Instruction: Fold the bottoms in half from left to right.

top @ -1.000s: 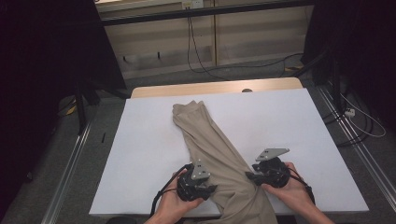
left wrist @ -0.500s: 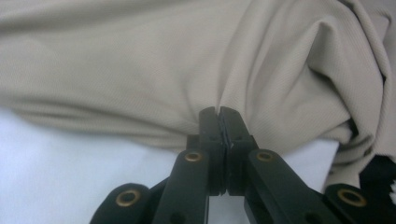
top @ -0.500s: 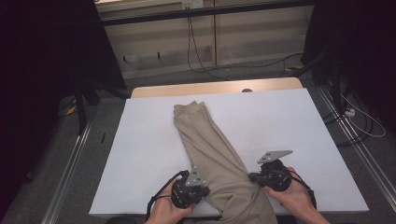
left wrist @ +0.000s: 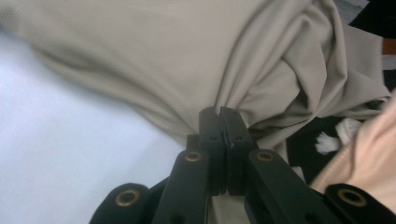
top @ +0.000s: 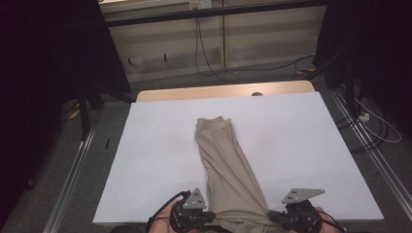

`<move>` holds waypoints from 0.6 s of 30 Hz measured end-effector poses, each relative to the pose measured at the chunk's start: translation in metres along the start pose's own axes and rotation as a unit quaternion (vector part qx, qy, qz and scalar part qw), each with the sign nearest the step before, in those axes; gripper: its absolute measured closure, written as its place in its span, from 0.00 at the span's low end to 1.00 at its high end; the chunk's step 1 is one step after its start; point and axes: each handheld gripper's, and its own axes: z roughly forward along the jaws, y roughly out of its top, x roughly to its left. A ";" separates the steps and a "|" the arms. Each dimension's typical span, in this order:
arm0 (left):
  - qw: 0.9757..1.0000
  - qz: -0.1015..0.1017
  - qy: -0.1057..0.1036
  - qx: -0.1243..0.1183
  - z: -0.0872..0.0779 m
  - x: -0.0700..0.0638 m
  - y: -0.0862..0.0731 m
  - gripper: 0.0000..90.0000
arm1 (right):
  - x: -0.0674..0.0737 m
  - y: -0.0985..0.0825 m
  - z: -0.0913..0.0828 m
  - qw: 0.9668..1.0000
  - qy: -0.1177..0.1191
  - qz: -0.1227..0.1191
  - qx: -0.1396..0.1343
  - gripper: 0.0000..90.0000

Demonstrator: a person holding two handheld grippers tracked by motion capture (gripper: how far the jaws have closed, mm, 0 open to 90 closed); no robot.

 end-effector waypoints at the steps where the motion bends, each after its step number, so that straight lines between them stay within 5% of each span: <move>1: 1.000 -0.001 -0.001 -0.003 -0.001 -0.001 -0.001 0.99 | 0.003 -0.002 -0.001 1.000 0.006 0.002 0.000 1.00; 4: 1.000 -0.004 0.006 -0.012 -0.003 0.001 0.000 0.93 | 0.007 -0.002 -0.002 1.000 0.001 -0.014 -0.008 1.00; 10: 0.998 -0.023 0.029 -0.051 -0.007 0.015 0.009 0.71 | -0.018 0.018 0.001 0.999 -0.013 -0.019 -0.046 0.83; 13: 0.995 -0.045 0.039 -0.075 -0.010 0.023 0.011 0.56 | -0.028 0.029 0.001 0.998 -0.015 -0.011 -0.066 0.72; 18: 0.991 -0.049 0.085 -0.096 -0.013 0.040 0.012 0.31 | -0.042 0.046 0.004 0.995 -0.017 0.000 -0.102 0.51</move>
